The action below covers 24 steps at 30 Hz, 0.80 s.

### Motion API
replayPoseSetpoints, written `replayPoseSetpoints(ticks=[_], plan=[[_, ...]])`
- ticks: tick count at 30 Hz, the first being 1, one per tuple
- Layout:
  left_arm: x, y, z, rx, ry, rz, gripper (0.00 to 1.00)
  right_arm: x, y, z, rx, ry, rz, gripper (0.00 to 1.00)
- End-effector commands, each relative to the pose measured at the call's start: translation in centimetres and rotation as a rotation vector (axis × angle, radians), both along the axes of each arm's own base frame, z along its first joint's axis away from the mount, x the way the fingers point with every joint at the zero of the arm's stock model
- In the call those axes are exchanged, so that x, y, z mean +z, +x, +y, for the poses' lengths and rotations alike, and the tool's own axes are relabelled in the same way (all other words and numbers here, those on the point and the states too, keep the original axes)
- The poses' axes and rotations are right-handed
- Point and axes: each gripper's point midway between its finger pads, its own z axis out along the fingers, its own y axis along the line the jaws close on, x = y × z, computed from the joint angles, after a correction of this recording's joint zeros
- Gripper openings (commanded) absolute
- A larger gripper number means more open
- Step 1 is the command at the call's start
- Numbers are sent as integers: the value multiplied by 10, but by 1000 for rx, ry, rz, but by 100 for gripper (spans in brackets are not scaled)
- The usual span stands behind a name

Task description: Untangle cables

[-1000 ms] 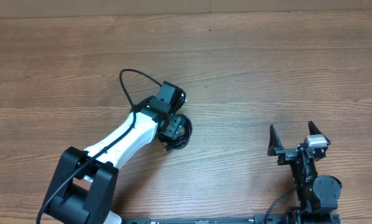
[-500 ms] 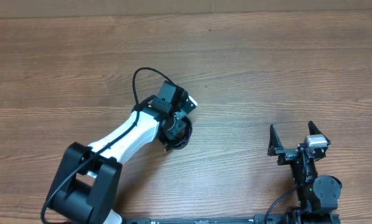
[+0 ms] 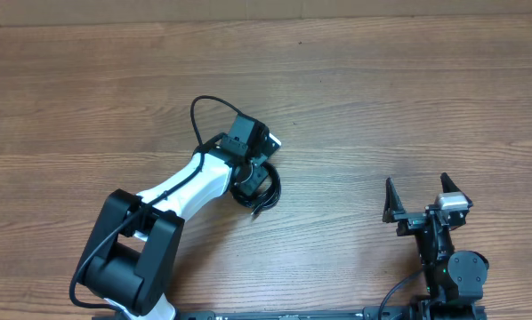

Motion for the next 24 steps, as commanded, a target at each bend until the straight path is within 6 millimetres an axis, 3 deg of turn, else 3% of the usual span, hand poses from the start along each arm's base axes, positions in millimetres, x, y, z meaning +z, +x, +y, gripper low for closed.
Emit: replayPoseSetpoints(ticks=[1, 6, 9, 11, 13, 15, 18, 20, 24], plan=[[18, 17, -10, 162, -80, -4, 4, -2, 0, -1, -6, 3, -3, 100], [67, 33, -15, 484, -211, 1, 4, -2, 0, -1, -6, 3, -3, 100], [79, 33, -16, 633, -259, 42, 5, -2, 0, -1, -6, 3, -3, 100], [77, 29, -13, 727, -273, 77, 30, -2, 0, -1, -6, 3, -3, 100], [75, 24, -11, 745, -261, 93, 44, -2, 0, -1, -6, 3, -3, 100], [75, 25, -11, 739, -260, 91, 46, -2, 0, -1, -6, 3, -3, 100], [75, 24, -11, 718, -252, 89, 60, -2, 0, -1, -6, 3, -3, 100], [75, 24, -11, 695, -244, 84, 82, -2, 0, -1, -6, 3, -3, 100], [74, 25, -11, 668, -237, 77, 84, -2, 0, -1, -6, 3, -3, 100]])
